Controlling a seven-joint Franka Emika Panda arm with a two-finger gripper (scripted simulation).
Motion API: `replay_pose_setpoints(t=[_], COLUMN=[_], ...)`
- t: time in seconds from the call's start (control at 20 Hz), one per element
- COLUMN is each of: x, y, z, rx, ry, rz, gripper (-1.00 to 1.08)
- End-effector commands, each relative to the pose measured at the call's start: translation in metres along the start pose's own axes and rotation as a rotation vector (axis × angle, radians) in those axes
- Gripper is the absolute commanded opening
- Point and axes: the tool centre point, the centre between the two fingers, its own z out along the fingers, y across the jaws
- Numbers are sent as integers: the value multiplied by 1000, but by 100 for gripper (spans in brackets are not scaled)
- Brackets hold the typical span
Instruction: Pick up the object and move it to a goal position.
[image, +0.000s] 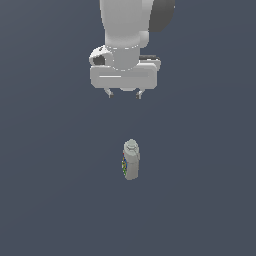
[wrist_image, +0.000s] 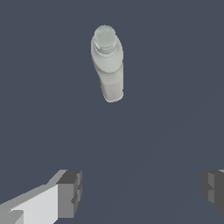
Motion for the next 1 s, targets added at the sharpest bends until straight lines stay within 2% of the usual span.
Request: replay_pose_setpoints(t=[0.0,0.45,0.95], x=[0,8,19], y=[0,2,0], z=[0,-9,-7], rx=[0,11,6], ry=[0,23,19], rz=[0,-11,-31], gripper=[100,100,100])
